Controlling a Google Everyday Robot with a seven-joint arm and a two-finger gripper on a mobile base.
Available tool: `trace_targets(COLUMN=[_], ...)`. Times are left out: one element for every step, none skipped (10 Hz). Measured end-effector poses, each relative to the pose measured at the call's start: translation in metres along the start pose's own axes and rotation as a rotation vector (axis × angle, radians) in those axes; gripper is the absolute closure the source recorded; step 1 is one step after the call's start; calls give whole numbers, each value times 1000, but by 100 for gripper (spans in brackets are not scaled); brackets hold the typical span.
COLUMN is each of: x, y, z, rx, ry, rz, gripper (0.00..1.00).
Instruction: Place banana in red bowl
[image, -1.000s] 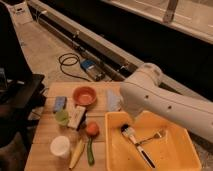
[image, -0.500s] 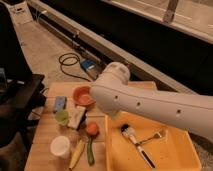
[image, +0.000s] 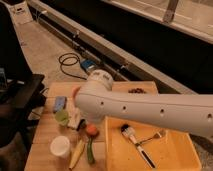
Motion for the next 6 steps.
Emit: trace_targets(x=[-11,-18,-15,-15,-16,-14], y=[3,2,4,4,3,3], z=[2,3,3,3,3,4], rx=[-6,-9,-12,-12,-11,-12], ry=[-26,-41,-36,-36,-37,-45], rz=[-12,-21,-19,-20,-22,-18], gripper=[35,35,35,35,35,35])
